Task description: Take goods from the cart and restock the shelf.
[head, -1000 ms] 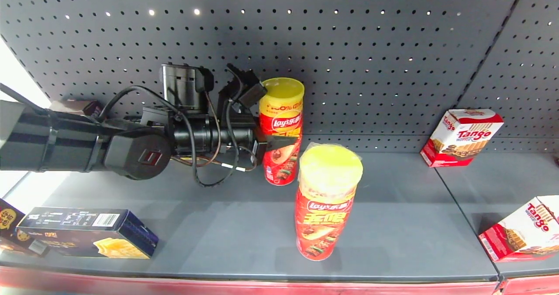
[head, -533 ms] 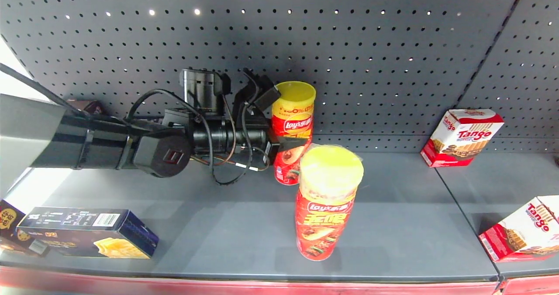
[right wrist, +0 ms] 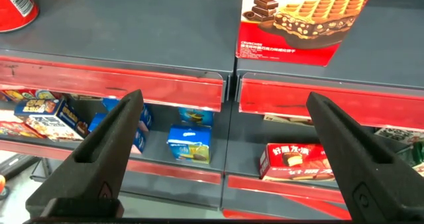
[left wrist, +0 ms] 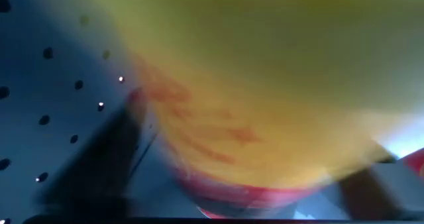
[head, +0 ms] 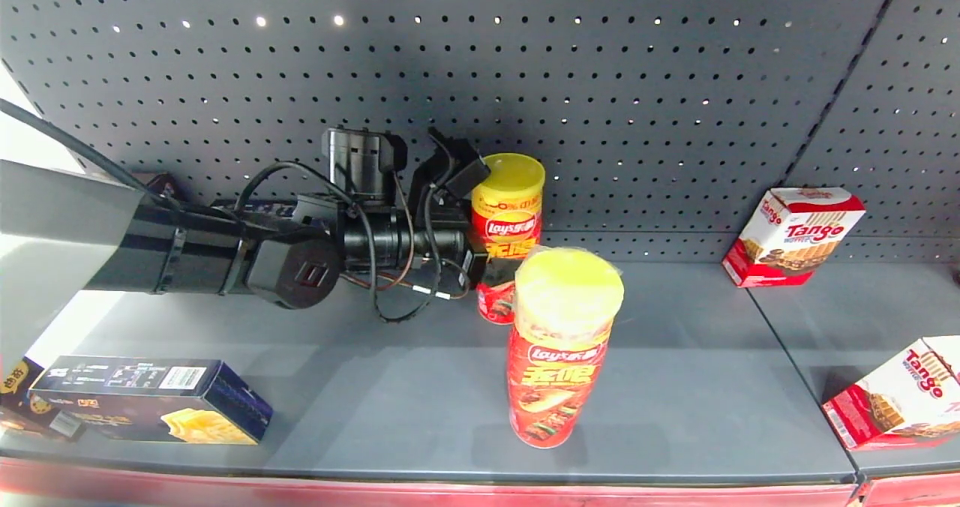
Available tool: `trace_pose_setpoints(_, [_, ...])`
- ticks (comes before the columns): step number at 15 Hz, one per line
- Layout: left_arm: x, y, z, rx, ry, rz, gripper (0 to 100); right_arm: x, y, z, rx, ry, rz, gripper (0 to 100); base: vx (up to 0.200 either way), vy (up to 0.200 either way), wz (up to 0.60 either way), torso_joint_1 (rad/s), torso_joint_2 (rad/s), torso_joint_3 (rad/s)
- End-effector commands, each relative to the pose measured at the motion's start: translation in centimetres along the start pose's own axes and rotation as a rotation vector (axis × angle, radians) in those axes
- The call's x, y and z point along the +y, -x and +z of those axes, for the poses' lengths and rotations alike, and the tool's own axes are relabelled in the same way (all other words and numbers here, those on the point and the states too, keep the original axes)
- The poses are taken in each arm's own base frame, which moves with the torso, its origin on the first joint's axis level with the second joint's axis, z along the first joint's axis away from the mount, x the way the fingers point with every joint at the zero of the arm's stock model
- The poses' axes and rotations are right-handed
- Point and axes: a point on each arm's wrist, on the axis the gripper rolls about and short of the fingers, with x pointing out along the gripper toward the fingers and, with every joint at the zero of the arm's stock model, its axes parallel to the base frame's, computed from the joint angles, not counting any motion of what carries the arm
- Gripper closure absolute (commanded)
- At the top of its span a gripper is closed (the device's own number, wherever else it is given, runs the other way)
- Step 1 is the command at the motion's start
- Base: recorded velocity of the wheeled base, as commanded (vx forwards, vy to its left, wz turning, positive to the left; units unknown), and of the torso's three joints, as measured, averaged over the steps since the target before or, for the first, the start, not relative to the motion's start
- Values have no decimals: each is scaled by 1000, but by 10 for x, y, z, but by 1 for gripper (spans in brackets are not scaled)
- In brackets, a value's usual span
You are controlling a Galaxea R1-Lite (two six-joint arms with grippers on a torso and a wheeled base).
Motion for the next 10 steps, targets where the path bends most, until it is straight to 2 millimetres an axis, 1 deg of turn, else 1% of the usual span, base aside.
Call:
trace_pose_setpoints(1, [-1, 2, -1, 7, 6, 0, 0, 0, 0, 0, 1, 0, 1, 0, 0, 0, 0, 0, 0, 0])
trace_pose_setpoints(2, [-1, 3, -2, 11, 9, 1, 0, 0, 0, 0, 3, 0, 1, 0, 0, 0, 0, 0, 0, 0])
trace_pose_setpoints(3, [-2, 11, 4, 3, 4, 11, 0, 0, 0, 0, 3, 0, 1, 0, 0, 0, 0, 0, 0, 0])
trace_pose_setpoints(5, [-7, 20, 5, 17, 14, 14, 0, 0, 0, 0, 3, 0, 1, 0, 0, 0, 0, 0, 0, 0])
trace_pose_setpoints(8, [-23, 41, 8, 62, 22, 50, 0, 0, 0, 0, 1, 0, 1, 0, 0, 0, 0, 0, 0, 0])
trace_pose_setpoints(10, [-29, 49, 9, 82, 6, 87, 0, 0, 0, 0, 3, 0, 1, 0, 0, 0, 0, 0, 0, 0])
